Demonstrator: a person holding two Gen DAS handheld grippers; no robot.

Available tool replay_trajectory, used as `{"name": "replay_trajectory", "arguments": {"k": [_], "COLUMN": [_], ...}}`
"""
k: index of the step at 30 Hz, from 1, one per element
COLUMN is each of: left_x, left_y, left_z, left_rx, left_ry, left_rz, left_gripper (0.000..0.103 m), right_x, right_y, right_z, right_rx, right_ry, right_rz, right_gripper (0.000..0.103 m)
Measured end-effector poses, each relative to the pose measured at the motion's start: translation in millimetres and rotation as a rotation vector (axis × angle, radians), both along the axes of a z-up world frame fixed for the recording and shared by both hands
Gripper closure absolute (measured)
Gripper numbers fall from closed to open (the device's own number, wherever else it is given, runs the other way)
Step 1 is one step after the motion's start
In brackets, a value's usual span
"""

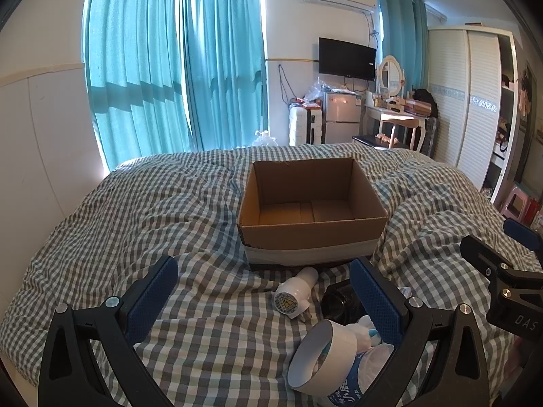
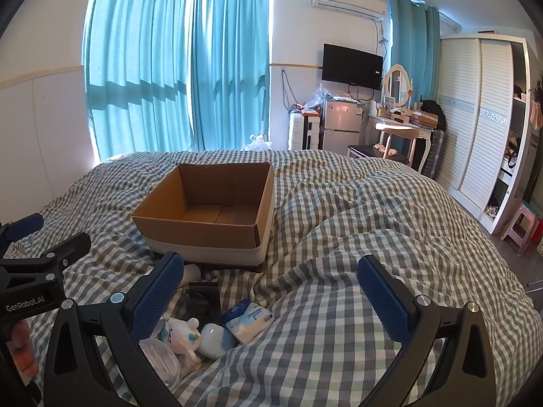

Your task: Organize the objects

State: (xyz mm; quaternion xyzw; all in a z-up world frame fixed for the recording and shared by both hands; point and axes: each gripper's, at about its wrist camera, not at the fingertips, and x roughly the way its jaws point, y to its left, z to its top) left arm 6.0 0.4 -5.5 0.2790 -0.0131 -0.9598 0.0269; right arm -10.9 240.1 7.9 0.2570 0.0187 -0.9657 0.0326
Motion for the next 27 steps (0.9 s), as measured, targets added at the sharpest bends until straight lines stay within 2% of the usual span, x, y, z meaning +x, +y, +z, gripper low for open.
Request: {"name": "replay_trajectory", "arguments": {"k": [27], "left_x": [-3.7], "left_y": [1.7], "left_z": [0.8], "left_rx": [-0.005], "left_ry": [-0.015], "left_rz": [-0.001], "left_gripper": [0.000], "right_x": [-0.4], "right_y": [-0.7], "right_z": [-1.8], "right_rx": [0.007], "right_ry": [-0.001], "right_rz": [0.002], "right_gripper": [0.000]}}
